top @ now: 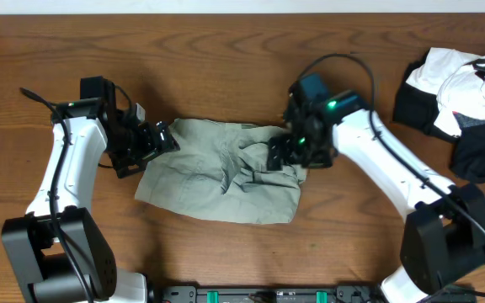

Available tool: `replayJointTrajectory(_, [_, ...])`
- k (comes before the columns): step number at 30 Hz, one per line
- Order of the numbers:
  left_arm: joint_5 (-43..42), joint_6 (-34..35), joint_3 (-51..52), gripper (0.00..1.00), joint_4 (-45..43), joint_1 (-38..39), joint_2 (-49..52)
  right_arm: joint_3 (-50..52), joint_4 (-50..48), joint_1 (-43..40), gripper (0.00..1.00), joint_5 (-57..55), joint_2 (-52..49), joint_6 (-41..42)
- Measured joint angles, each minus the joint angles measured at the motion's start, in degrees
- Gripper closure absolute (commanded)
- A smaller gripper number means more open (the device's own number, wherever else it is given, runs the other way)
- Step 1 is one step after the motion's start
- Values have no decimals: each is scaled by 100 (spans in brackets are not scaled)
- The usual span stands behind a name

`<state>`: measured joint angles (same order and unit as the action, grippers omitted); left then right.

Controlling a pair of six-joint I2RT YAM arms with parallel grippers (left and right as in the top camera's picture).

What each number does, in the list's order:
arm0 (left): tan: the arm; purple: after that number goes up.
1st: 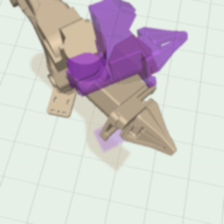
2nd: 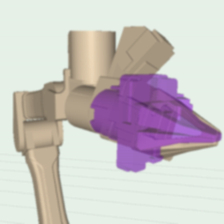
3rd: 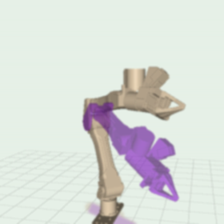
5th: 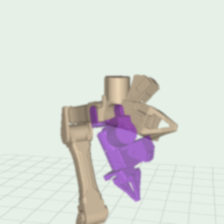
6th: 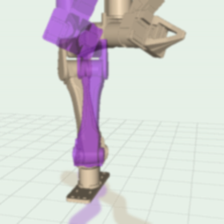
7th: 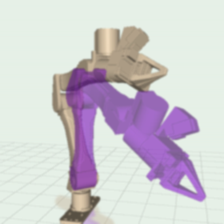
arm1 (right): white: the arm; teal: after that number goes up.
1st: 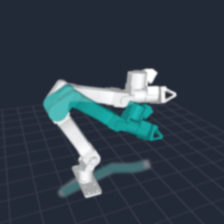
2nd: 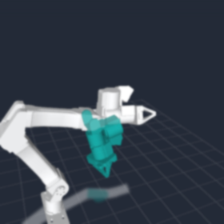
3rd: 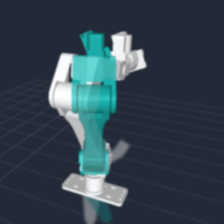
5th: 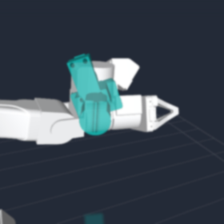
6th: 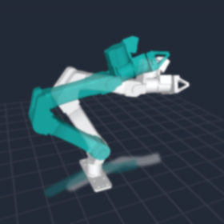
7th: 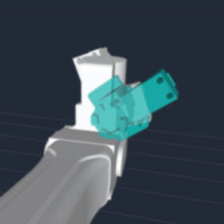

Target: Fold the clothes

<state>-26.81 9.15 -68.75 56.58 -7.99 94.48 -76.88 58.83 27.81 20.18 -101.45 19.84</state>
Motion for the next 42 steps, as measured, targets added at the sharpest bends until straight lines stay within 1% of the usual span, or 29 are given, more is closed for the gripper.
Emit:
replayJointTrajectory(3, [0, 0, 0, 2, 0, 0, 0, 17, -269, 304, 8, 306, 0, 31])
replayJointTrajectory(8, [0, 0, 0, 2, 0, 0, 0, 17, -592, 780, 7, 555, 0, 173])
replayJointTrajectory(15, [-2, 0, 0, 2, 2, 0, 0, 24, -1082, 1309, 9, 529, -9, 518])
replayJointTrajectory(16, [-2, 0, 0, 2, 2, 0, 0, 26, -1145, 1360, 9, 527, -17, 546])
replayJointTrajectory(19, [0, 0, 0, 2, 2, 0, 0, 46, -1255, 1434, 22, 446, -39, 610])
replayJointTrajectory(20, [-2, 0, 0, 2, 2, 0, 0, 48, -1252, 1462, 25, 391, -42, 647])
replayJointTrajectory(22, [0, 0, 0, 2, 2, 0, 0, 44, -1222, 1482, 25, 275, -37, 695])
replayJointTrajectory(26, [-2, -9, 0, 2, 2, 0, 0, -79, -682, 1482, 20, -195, 96, 710])
replayJointTrajectory(27, [-2, -20, 0, 2, 2, 0, 0, -170, -452, 1480, 20, -415, 205, 713])
replayJointTrajectory(28, [-2, -22, 0, 2, 0, 0, 0, -236, -317, 1473, 24, -570, 337, 713])
replayJointTrajectory(29, [0, -22, 0, 2, 2, 0, 0, -332, -157, 1453, 30, -769, 511, 702])
replayJointTrajectory(31, [0, -24, 0, 2, 0, 0, 0, -490, 81, 1360, 44, -1185, 942, 691])
replayJointTrajectory(33, [0, -28, 0, 2, 0, 0, 0, -616, 227, 1185, 54, -1513, 1340, 713])
replayJointTrajectory(35, [-2, -39, 0, 2, 0, 0, 0, -691, 286, 931, 60, -1729, 1582, 737])
replayJointTrajectory(39, [0, -42, 0, 2, 0, 0, 0, -684, 289, 474, 85, -1853, 1550, 778])
replayJointTrajectory(42, [0, -42, 0, 2, 0, 0, 0, -520, 136, 302, 99, -1864, 1421, 787])
